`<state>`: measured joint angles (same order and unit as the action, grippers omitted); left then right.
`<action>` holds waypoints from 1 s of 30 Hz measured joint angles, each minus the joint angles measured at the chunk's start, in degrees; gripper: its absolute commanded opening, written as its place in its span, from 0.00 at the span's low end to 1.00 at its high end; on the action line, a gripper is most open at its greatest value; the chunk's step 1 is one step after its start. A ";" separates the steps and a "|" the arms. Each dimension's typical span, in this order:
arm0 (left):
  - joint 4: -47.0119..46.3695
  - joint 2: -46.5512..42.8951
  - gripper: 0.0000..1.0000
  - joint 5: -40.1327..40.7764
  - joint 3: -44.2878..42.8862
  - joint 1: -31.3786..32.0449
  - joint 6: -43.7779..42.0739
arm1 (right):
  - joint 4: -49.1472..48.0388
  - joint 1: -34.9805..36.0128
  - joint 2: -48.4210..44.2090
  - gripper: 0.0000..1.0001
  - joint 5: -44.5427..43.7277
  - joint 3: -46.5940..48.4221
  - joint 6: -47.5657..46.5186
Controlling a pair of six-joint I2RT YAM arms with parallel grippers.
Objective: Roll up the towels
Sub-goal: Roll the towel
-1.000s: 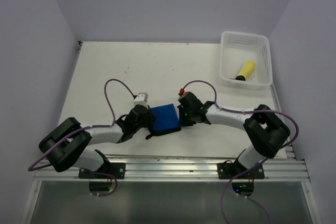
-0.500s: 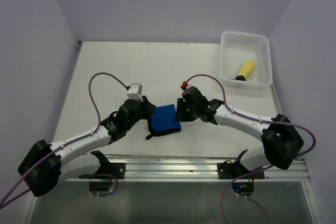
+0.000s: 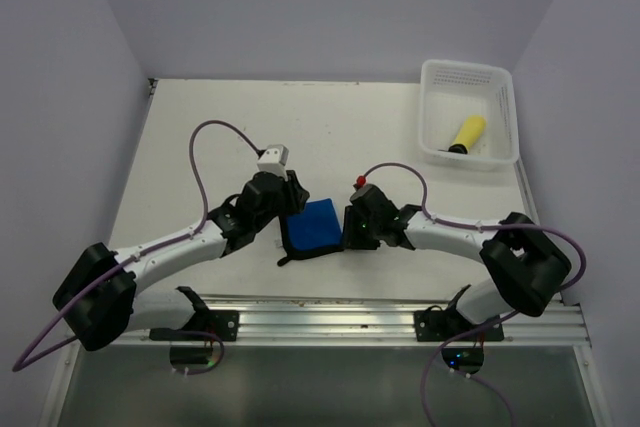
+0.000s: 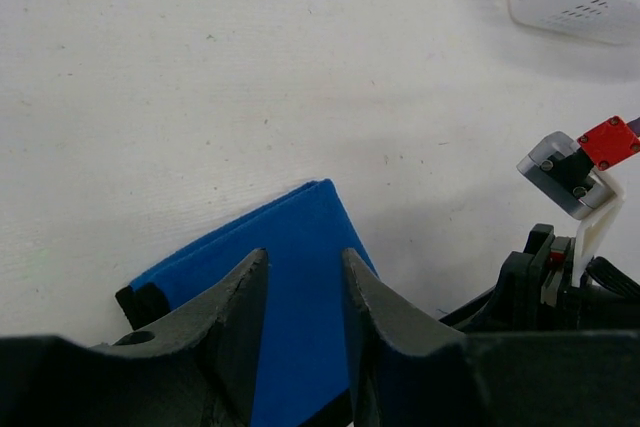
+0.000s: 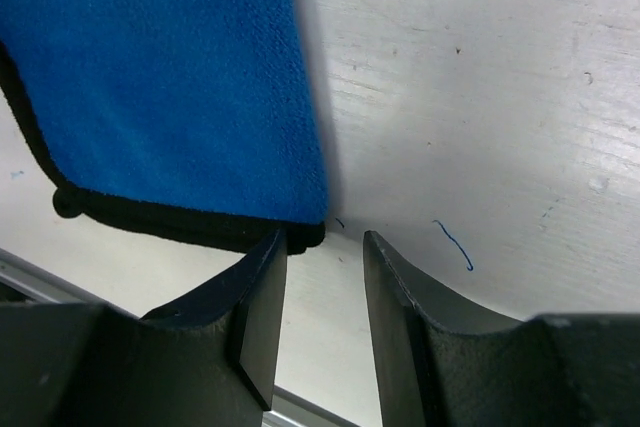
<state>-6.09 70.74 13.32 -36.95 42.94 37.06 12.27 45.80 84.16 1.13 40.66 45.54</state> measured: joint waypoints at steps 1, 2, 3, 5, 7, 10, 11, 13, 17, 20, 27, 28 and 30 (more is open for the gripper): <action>0.02 0.13 0.39 -0.09 -0.07 0.00 -0.11 | -0.74 0.00 0.39 0.41 0.17 -0.33 0.28; 0.04 0.24 0.40 -0.11 -0.07 0.00 -0.17 | -1.64 0.00 0.70 0.41 0.42 -0.72 0.63; 0.11 0.31 0.40 -0.20 -0.07 0.00 -0.22 | -2.36 0.00 0.90 0.41 0.68 -1.05 0.94; 0.24 0.42 0.40 -0.31 -0.07 0.00 -0.22 | -4.20 0.00 0.96 0.41 1.29 -1.62 1.70; 0.24 0.44 0.40 -0.50 -0.07 0.00 -0.22 | -5.40 0.00 0.96 0.41 1.46 -2.10 2.25; 0.28 0.44 0.40 -0.70 -0.07 0.00 -0.22 | -6.69 0.00 0.96 0.41 1.51 -2.49 2.78; 0.31 0.44 0.40 -0.72 -0.07 0.00 -0.24 | -6.88 0.00 0.96 0.41 1.49 -2.56 2.89; 0.39 0.44 0.40 -0.74 -0.07 0.00 -0.22 | -6.93 0.00 0.96 0.41 1.44 -2.56 3.06; 0.66 0.44 0.41 -0.94 -0.07 0.00 -0.24 | -6.93 0.00 0.81 0.41 1.40 -2.67 3.26; 0.70 0.44 0.44 -0.96 -0.07 0.00 -0.26 | -6.84 0.00 0.15 0.41 1.38 -2.67 3.54; 2.78 1.46 0.51 -0.66 -1.75 0.00 -1.20 | -7.56 0.00 -1.29 0.44 1.11 -2.69 4.39; 2.93 1.70 0.52 -0.66 -2.12 0.00 -1.29 | -7.69 0.00 -1.11 0.43 1.11 -2.69 4.48; 3.04 2.25 0.52 -0.68 -2.95 0.00 -1.40 | -8.17 0.00 -0.04 0.41 1.27 -2.67 4.68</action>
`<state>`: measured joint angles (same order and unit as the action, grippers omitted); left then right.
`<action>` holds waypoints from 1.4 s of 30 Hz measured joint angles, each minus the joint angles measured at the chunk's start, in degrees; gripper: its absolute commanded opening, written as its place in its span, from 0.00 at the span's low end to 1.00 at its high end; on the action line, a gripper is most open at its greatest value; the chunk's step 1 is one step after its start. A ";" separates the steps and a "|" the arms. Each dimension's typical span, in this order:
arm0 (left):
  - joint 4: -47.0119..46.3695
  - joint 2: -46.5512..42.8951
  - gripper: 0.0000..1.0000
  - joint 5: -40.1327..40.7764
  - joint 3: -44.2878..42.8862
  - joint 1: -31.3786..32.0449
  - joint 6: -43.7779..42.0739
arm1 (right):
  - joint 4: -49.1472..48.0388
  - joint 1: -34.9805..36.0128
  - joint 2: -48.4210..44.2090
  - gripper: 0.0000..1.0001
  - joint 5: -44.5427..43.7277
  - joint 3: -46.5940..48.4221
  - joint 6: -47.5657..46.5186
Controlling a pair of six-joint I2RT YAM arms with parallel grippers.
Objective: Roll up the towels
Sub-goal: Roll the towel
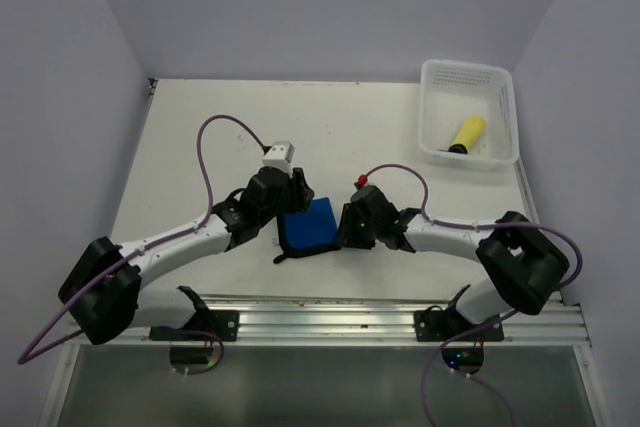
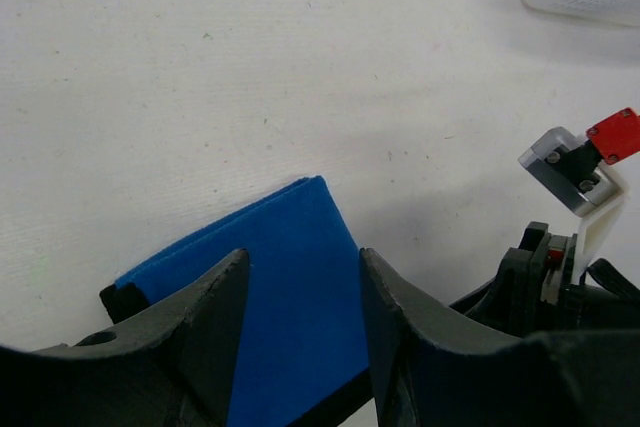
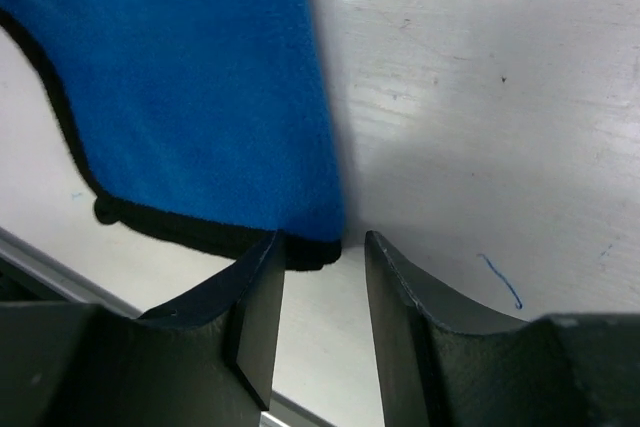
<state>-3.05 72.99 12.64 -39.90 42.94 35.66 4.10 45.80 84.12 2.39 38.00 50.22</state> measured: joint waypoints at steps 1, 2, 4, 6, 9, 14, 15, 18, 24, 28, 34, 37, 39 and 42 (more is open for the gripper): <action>0.04 0.31 0.52 0.00 -0.33 0.00 -0.20 | -0.37 0.00 0.96 0.40 0.13 0.00 0.15; 0.13 0.63 0.53 -0.04 -0.61 0.00 -0.35 | -0.90 0.00 2.10 0.38 0.24 0.00 0.37; 0.31 1.31 0.53 -0.26 -1.05 0.00 -0.37 | -3.39 -0.04 3.69 0.34 1.20 0.24 1.18; 0.66 1.81 0.53 -0.46 -1.25 0.00 -0.39 | -5.55 -0.04 4.81 0.29 2.01 0.24 1.88; 1.05 2.27 0.53 -0.48 -1.42 0.00 -0.44 | -6.97 0.07 5.51 0.24 2.29 0.15 2.29; 2.05 4.00 0.54 -0.52 -3.80 0.00 -1.03 | -7.02 0.22 5.42 0.06 1.62 -0.35 2.21; 2.14 4.68 0.54 -0.68 -4.57 0.00 -1.09 | -6.99 0.31 5.38 0.00 1.46 -0.44 2.05; 2.47 6.86 0.54 -1.92 -6.69 0.00 -1.86 | -7.21 0.48 5.33 0.00 1.27 -0.68 1.90; 7.58 14.84 0.54 -4.72 -13.77 0.13 -2.56 | -8.09 2.19 5.14 0.00 -0.39 -0.98 1.81; 11.06 19.74 0.54 -5.79 -17.77 0.48 -2.93 | -8.48 3.61 5.14 0.00 -1.92 -0.98 1.84; 13.94 25.46 0.53 -6.05 -22.64 1.38 -3.63 | -10.27 4.44 5.14 0.00 -2.99 -1.73 2.67; 15.26 28.35 0.53 -5.60 -24.44 2.16 -3.78 | -11.13 4.52 5.25 0.00 -2.97 -1.99 3.19; 16.61 30.34 0.53 -4.42 -25.35 2.95 -3.80 | -11.98 4.57 5.53 0.00 -2.93 -2.14 3.69; 18.93 33.05 0.52 -1.97 -26.45 3.85 -3.80 | -13.18 4.66 5.62 0.00 -2.93 -2.60 4.24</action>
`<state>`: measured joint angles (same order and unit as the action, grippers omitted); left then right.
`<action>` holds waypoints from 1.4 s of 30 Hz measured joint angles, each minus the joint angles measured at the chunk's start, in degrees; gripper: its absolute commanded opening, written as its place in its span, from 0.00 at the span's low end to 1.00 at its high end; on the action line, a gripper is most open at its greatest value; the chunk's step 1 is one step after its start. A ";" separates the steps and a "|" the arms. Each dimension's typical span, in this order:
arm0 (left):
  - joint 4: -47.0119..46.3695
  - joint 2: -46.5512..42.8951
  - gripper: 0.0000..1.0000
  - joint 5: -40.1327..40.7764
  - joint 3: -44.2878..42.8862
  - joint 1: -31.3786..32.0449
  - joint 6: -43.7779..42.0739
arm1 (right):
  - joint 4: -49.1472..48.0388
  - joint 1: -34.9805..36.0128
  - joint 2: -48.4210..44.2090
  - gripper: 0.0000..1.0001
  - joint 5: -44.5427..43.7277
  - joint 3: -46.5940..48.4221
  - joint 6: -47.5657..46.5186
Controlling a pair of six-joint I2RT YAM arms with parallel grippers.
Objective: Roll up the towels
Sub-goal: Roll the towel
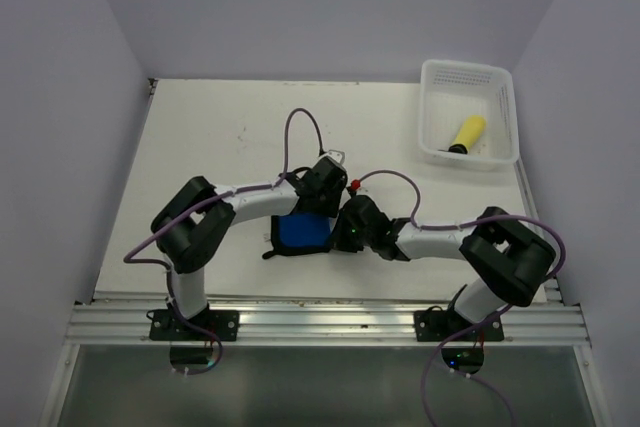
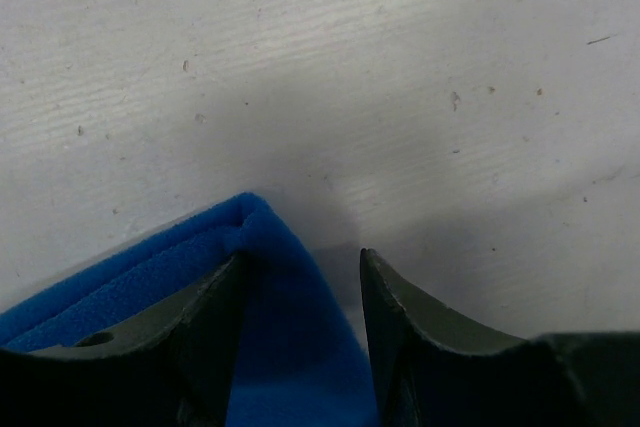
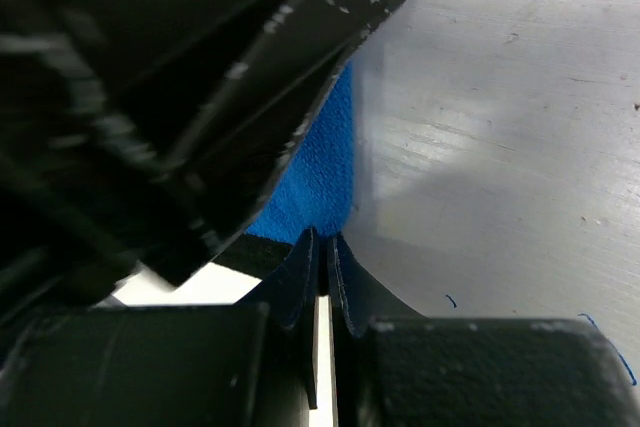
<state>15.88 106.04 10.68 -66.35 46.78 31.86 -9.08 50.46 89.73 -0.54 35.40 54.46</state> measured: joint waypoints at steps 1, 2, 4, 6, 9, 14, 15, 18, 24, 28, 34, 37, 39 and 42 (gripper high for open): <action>0.33 0.57 0.52 0.55 -0.09 0.22 0.00 | -0.39 0.02 0.00 0.00 0.00 -0.17 0.13; 0.52 1.07 0.52 1.16 -0.11 0.37 0.00 | -0.74 0.02 0.02 0.00 0.02 -0.35 0.24; 0.81 1.33 0.52 1.97 -0.61 0.55 0.04 | -1.62 0.07 0.11 0.00 0.04 -0.70 0.63; 1.29 1.44 0.52 2.62 -1.07 0.57 0.09 | -2.45 0.07 0.22 0.00 0.07 -1.01 0.90; 1.64 1.77 0.51 3.48 -1.31 0.55 0.28 | -3.41 0.07 0.26 0.00 0.09 -1.46 1.11; 2.49 2.56 0.47 4.46 -2.47 0.57 0.39 | -5.05 0.07 0.26 0.00 0.11 -2.25 1.51; 2.64 2.89 0.47 4.61 -2.73 0.57 0.42 | -5.38 0.07 0.26 0.00 0.11 -2.45 1.60; 2.67 3.19 0.37 5.35 -2.78 0.61 0.52 | -6.45 0.07 0.17 0.00 0.07 -3.08 1.90; 2.27 3.26 0.27 7.17 -2.23 0.61 0.79 | -7.21 0.35 -0.52 0.00 -0.70 -4.04 1.77; 2.40 3.58 0.14 7.80 -2.47 0.48 1.46 | -6.69 1.70 -0.94 0.00 -3.08 -3.98 0.90; 2.62 3.45 0.00 6.45 -2.71 -0.66 2.08 | -2.86 3.98 -2.12 0.00 -8.50 -2.84 -1.27; 1.97 2.73 0.00 5.31 -1.95 -1.14 2.89 | 0.72 5.55 -2.82 0.00 -11.96 -1.33 -2.75; -0.74 0.98 0.00 3.13 1.01 -1.86 3.93 | 4.07 6.99 -3.08 0.00 -14.34 0.15 -4.00; -6.60 -3.45 0.00 -2.03 7.98 -4.26 6.64 | 8.63 9.35 -3.10 0.00 -17.09 2.29 -5.66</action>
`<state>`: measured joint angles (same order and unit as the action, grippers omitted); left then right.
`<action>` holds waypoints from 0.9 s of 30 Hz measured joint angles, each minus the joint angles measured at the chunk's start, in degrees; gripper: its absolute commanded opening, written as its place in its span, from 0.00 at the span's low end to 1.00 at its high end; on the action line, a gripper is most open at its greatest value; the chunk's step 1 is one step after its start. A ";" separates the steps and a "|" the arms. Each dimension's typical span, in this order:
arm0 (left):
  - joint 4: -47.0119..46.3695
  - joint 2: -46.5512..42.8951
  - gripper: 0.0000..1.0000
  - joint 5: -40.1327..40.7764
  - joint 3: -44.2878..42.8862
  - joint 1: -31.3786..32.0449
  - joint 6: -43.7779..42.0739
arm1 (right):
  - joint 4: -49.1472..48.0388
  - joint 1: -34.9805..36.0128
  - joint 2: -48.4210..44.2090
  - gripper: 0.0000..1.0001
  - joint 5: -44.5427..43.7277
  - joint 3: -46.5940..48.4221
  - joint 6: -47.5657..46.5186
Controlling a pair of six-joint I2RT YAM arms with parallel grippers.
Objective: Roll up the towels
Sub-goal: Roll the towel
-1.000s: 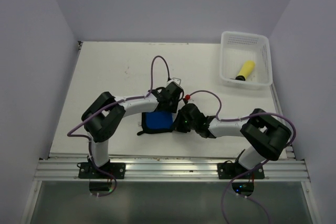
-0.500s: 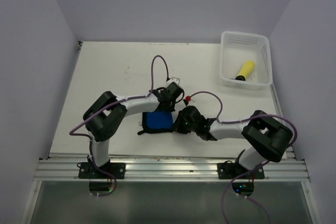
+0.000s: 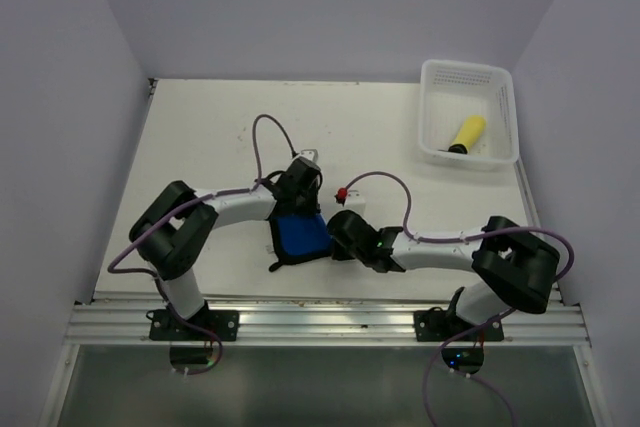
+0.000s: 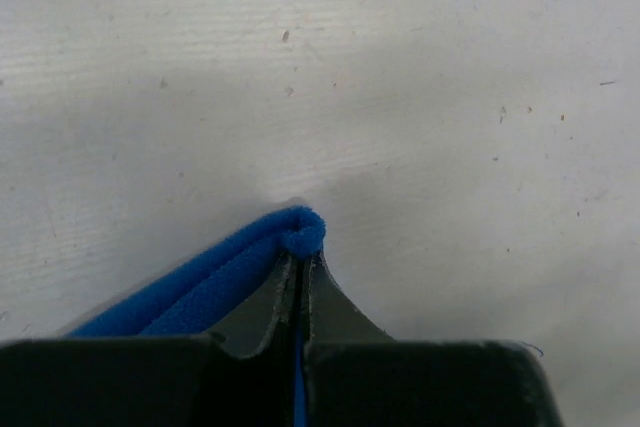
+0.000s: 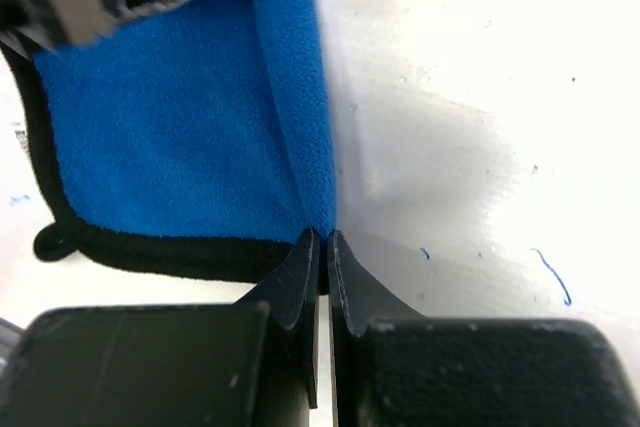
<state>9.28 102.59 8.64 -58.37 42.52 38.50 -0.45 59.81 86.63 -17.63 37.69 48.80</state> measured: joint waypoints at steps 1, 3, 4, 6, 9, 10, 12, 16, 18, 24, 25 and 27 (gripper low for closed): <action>-2.21 -1.66 0.00 -2.08 2.75 -1.18 1.22 | 1.33 0.87 0.00 0.00 -1.07 0.68 -0.57; -6.32 -4.24 0.00 -5.88 7.41 -3.39 3.19 | 4.39 2.73 0.00 0.00 -3.89 2.43 -1.81; -8.07 -5.16 0.00 -7.39 9.09 -4.17 4.13 | 5.90 3.82 0.00 0.00 -5.18 3.50 -2.38; -11.43 -6.49 0.00 -9.75 11.65 -5.07 5.64 | 8.70 5.86 0.00 0.00 -7.52 5.51 -3.52; -16.22 -7.54 0.00 -13.40 14.43 -5.95 7.54 | 14.01 9.01 0.37 0.00 -11.56 9.01 -5.68; -17.75 -7.72 0.00 -14.71 15.19 -6.29 8.31 | 15.63 9.94 0.72 0.00 -12.85 10.10 -6.56; -20.83 -7.85 0.00 -17.33 16.57 -7.15 9.55 | 18.32 11.56 1.64 0.00 -15.04 12.04 -8.41; -25.22 -8.66 0.00 -21.53 19.30 -8.74 11.54 | 23.74 15.15 5.14 0.00 -20.41 16.09 -12.92; -26.51 -9.33 0.00 -23.32 20.28 -9.46 12.00 | 26.05 16.65 7.13 0.00 -22.43 17.90 -14.93; -30.18 -10.69 0.00 -28.11 23.04 -11.37 12.70 | 32.70 21.40 14.73 0.00 -29.27 23.28 -20.22; -30.75 -10.82 0.00 -28.76 23.69 -11.72 12.83 | 33.53 22.32 15.89 0.00 -30.12 24.09 -20.83; -30.97 -11.15 0.00 -29.81 24.87 -12.15 12.90 | 35.34 24.04 18.12 0.00 -31.67 25.68 -21.68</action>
<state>-21.69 91.44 -21.17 -33.50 30.37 51.40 34.89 83.85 104.75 -49.30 63.37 27.11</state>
